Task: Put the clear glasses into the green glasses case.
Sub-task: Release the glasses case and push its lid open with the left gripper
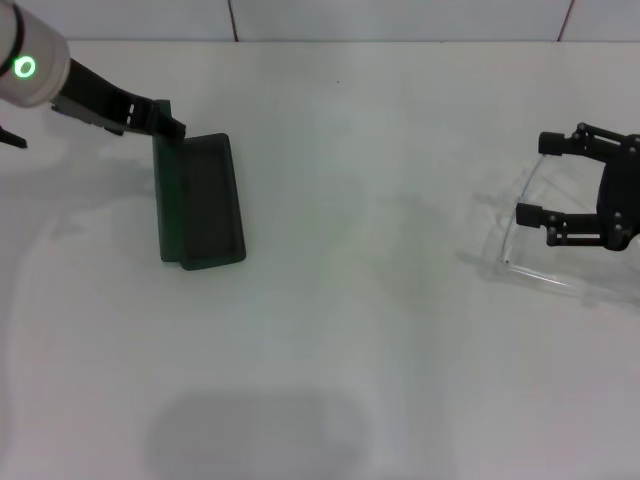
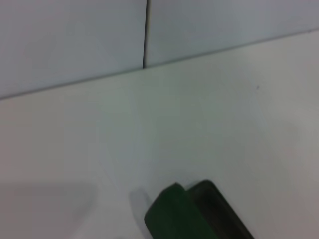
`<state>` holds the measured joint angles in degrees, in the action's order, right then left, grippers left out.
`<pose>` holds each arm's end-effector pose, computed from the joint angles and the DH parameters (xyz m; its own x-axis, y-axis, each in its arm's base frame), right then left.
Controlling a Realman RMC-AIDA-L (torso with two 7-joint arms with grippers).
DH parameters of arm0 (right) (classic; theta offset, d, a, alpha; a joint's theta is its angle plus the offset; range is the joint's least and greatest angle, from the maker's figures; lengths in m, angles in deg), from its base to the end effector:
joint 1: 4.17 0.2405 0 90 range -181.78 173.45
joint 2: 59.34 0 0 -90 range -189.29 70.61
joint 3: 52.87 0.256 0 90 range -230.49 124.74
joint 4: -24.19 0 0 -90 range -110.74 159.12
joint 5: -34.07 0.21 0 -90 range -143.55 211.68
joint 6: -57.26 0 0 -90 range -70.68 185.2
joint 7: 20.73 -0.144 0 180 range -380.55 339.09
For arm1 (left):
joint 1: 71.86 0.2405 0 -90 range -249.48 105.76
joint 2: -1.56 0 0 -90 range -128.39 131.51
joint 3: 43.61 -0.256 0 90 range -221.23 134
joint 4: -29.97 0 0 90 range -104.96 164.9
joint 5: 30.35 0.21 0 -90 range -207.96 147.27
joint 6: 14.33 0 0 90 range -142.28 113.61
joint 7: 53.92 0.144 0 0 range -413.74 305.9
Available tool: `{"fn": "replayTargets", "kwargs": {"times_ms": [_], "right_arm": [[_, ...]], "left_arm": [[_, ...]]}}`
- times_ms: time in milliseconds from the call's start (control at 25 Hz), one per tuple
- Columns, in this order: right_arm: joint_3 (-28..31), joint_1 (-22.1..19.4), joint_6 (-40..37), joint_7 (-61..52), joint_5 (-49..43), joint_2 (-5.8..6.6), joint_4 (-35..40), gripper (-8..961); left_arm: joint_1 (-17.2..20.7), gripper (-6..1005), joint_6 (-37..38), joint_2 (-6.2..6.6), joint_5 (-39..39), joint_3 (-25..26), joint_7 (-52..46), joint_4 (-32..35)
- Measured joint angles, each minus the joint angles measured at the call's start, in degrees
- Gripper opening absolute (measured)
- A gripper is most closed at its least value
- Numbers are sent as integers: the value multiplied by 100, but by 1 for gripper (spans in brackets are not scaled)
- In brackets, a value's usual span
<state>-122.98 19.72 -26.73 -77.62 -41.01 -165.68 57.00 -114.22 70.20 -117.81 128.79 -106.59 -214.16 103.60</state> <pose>0.2757 0.3309 0.0459 0.8483 0.0258 -0.5288 -0.2027 -0.9069 -0.3694 -0.1791 0.4079 0.0514 0.5514 0.8249 0.1248 0.7066 -0.3823 -0.5954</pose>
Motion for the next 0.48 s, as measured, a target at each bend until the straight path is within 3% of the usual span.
{"fn": "replayTargets", "kwargs": {"times_ms": [200, 480], "right_arm": [[457, -47, -23, -151, -652, -124, 301, 874], [486, -51, -38, -135, -712, -150, 406, 873]], "left_arm": [[-147, 718, 18, 5, 58, -58, -137, -430], [-221, 709, -283, -2, 35, -63, -55, -903]]}}
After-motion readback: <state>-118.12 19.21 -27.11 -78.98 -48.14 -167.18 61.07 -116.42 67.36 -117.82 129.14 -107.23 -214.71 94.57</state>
